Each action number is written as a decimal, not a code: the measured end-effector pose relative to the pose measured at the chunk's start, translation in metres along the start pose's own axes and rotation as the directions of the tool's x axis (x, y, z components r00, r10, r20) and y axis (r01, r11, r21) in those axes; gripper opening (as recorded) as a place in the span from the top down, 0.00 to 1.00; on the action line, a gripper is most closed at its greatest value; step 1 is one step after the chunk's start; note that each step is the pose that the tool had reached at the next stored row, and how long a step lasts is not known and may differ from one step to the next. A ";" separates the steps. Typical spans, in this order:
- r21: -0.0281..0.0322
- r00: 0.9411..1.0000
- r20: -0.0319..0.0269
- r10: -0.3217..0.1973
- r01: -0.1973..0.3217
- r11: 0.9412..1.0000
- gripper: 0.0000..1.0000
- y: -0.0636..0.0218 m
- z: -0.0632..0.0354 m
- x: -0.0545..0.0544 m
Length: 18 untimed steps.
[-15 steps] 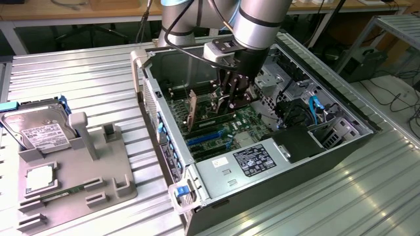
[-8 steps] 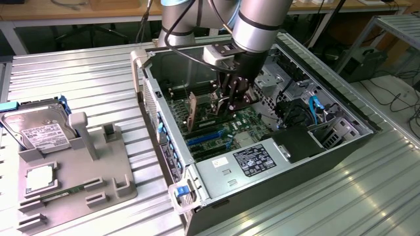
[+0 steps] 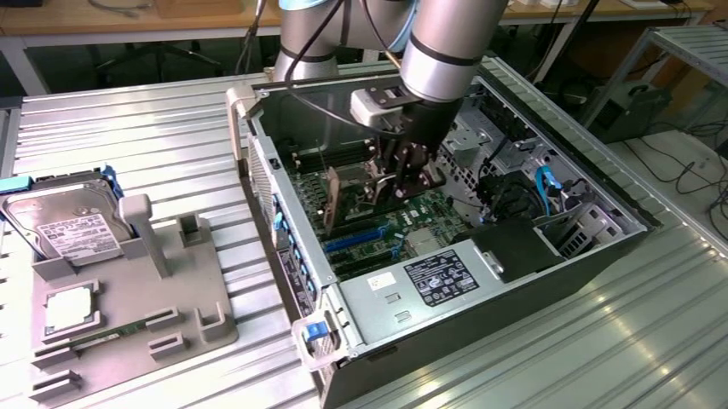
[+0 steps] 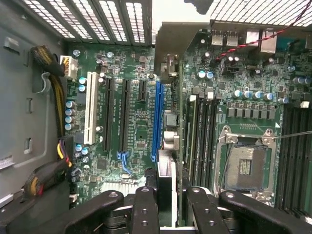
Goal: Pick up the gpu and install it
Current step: 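Insert the gpu into the slot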
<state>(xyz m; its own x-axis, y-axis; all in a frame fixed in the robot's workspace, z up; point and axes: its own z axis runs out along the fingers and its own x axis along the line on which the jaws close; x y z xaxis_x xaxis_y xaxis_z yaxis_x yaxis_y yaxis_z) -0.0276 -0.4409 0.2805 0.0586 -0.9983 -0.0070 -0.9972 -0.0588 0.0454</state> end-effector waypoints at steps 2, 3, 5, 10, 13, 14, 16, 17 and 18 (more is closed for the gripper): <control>0.000 1.000 0.000 0.006 -0.006 1.000 0.73 -0.0001 0.0035 0.000; 0.000 1.000 0.000 0.009 -0.009 1.000 0.73 -0.0003 0.0055 0.000; 0.000 1.000 0.001 0.013 -0.013 1.000 0.73 0.0010 0.0087 0.000; 0.000 0.998 0.003 0.063 -0.063 0.998 0.73 0.0016 0.0169 0.000; 0.000 0.995 0.004 0.095 -0.095 0.995 0.73 0.0014 0.0209 0.000; 0.000 0.995 0.004 0.096 -0.096 0.995 0.73 0.0016 0.0209 0.003; 0.000 0.995 0.004 0.095 -0.095 0.995 0.73 0.0018 0.0209 0.007; 0.000 0.995 0.007 0.095 -0.095 0.995 0.73 0.0019 0.0209 0.009; 0.000 0.995 0.018 0.095 -0.095 0.995 0.73 0.0020 0.0209 0.010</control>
<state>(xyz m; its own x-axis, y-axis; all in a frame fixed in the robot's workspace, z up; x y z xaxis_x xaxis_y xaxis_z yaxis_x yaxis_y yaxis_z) -0.0300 -0.4510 0.2597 -0.0371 -0.9991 -0.0205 -0.9983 0.0361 0.0459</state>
